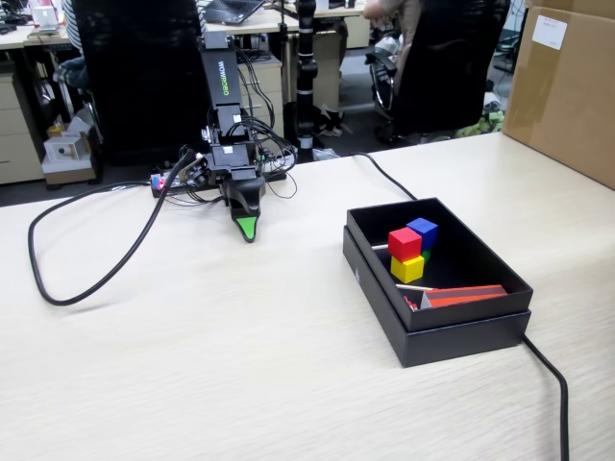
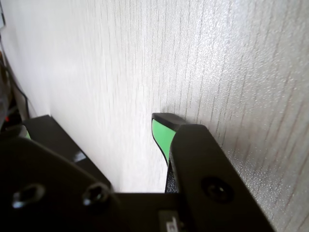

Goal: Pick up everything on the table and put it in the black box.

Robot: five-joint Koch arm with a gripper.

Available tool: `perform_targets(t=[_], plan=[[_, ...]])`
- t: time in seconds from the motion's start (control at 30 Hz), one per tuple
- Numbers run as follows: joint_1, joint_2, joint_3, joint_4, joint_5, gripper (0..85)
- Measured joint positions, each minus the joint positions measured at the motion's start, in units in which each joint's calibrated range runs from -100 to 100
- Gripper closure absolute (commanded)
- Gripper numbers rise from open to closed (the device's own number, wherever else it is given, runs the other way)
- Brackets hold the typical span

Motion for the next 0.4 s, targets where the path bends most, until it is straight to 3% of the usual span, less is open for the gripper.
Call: perform_targets(t=[0.4], plan=[[0.00, 0.00, 0.00, -0.08, 0.00, 36.4]])
